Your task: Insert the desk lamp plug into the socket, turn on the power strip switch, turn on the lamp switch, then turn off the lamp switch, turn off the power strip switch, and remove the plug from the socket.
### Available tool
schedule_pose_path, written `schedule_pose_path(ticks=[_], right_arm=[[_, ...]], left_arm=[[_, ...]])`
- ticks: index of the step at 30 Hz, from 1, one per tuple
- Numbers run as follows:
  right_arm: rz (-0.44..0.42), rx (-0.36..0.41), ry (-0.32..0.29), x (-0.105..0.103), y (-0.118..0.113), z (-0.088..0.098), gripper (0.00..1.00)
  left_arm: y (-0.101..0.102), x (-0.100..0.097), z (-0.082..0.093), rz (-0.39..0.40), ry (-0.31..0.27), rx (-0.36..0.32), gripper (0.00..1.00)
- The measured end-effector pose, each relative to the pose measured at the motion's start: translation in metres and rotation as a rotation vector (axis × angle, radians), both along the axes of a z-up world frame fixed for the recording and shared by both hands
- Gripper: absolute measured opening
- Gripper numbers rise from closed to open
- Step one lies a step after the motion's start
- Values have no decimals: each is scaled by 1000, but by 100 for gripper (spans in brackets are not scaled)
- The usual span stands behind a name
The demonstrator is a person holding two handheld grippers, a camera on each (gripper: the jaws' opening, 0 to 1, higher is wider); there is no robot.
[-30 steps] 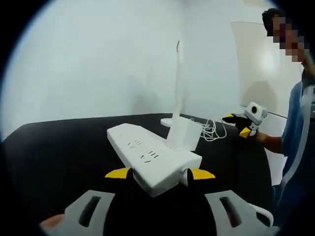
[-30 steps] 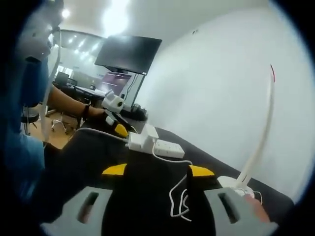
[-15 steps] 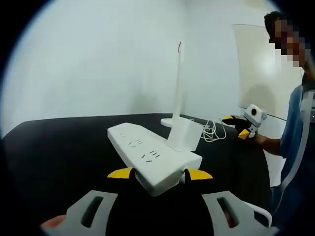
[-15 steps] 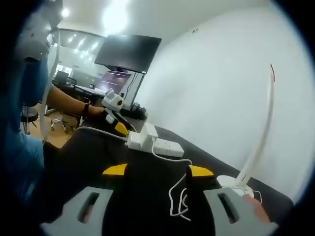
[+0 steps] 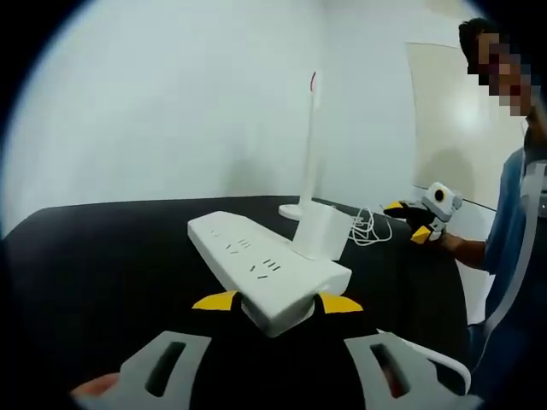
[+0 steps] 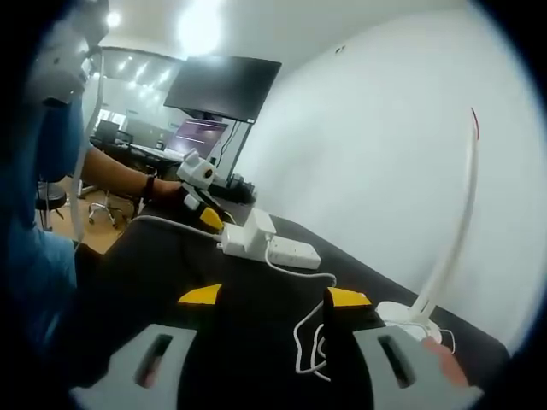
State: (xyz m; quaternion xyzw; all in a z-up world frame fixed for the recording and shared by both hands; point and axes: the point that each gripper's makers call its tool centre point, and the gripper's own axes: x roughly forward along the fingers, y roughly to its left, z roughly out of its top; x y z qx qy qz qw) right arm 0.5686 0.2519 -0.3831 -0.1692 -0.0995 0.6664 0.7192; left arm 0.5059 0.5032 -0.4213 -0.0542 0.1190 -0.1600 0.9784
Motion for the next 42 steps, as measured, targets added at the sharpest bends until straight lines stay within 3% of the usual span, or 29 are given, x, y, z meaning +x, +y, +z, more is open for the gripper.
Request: schedule_pose_path(ticks=[13,22,27,31,37,42], right_arm=[[-5,9,16,1,-1,1,46],[-20,11,15,2,0,2,45],[-23,11,15,3,-1,2,45],[-27,12,19,4,-1,2,44],[-30,10,24,6,-1,1,44],[-31,7,30,7,-1,1,44]], left_arm=[[1,-1,3,6,-29,24,33],[1,-3,19,21,-85,-30,37],[-5,-3,23,4,-102,0,41],[-8,0,23,-15,-133,94,42],[-20,6,22,-50,-154,136,50],[-28,10,27,-86,-214,200,49]])
